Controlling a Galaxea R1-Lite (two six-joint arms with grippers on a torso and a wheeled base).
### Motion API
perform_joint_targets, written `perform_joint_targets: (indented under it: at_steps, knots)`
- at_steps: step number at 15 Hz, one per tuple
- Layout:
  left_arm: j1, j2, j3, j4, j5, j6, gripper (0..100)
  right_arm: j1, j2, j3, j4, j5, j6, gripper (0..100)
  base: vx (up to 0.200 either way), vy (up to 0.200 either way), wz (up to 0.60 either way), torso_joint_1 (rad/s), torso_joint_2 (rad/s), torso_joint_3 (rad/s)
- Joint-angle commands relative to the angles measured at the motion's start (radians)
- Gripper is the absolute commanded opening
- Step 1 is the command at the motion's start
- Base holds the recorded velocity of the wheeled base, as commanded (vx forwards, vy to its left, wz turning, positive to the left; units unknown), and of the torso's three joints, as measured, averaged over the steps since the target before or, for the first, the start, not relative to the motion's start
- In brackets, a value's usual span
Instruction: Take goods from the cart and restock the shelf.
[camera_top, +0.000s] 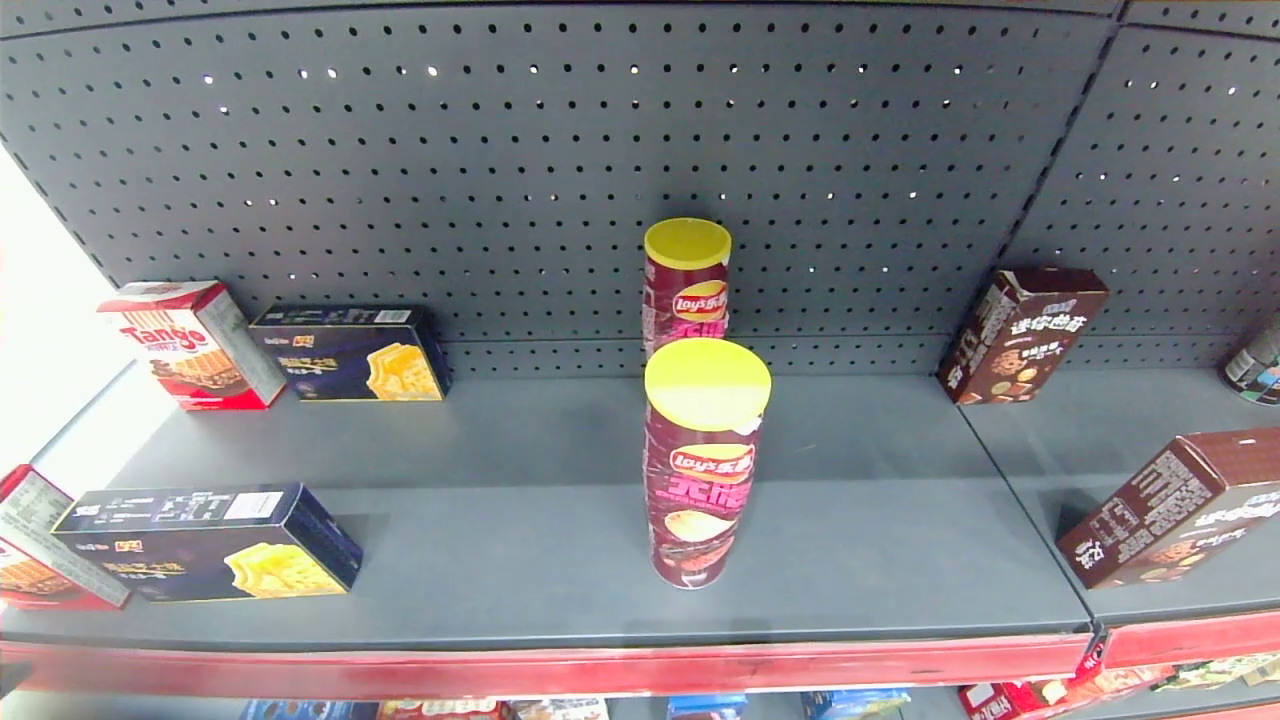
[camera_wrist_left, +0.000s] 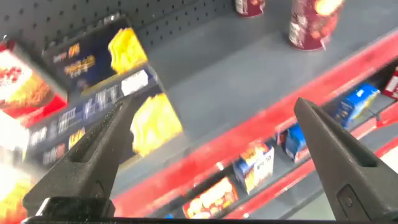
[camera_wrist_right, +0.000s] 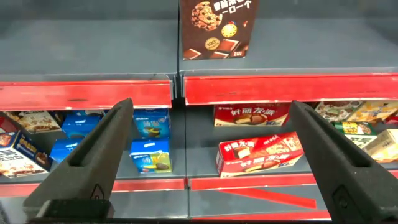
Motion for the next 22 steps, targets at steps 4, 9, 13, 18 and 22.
perform_joint_targets:
  at_steps: [4, 9, 13, 18, 22]
  knots:
    - [0.026, -0.309, -0.015, 0.263, 0.038, -0.075, 100, 0.000, -0.002, 0.000, 0.000, 0.000, -0.001, 100, 0.000, 0.000, 0.00, 0.000, 0.00, 0.000]
    - [0.024, -0.309, 0.137, 0.124, 0.050, -0.089, 100, 0.000, -0.002, 0.000, 0.000, 0.000, 0.000, 100, 0.000, 0.000, 0.00, 0.000, 0.00, 0.000]
    - [0.087, -0.214, 0.139, 0.117, 0.043, -0.153, 100, 0.000, -0.002, 0.000, 0.000, 0.000, 0.000, 100, 0.000, 0.000, 0.00, 0.000, 0.00, 0.000]
    - [0.348, -0.309, 0.139, 0.117, 0.017, -0.216, 100, 0.000, -0.002, 0.000, 0.000, 0.000, 0.000, 100, 0.000, 0.000, 0.00, 0.000, 0.00, 0.000]
    - [0.348, -0.309, 0.139, 0.118, 0.009, -0.231, 100, 0.000, -0.002, 0.000, 0.000, 0.000, -0.001, 100, 0.000, 0.000, 0.00, 0.000, 0.00, 0.000]
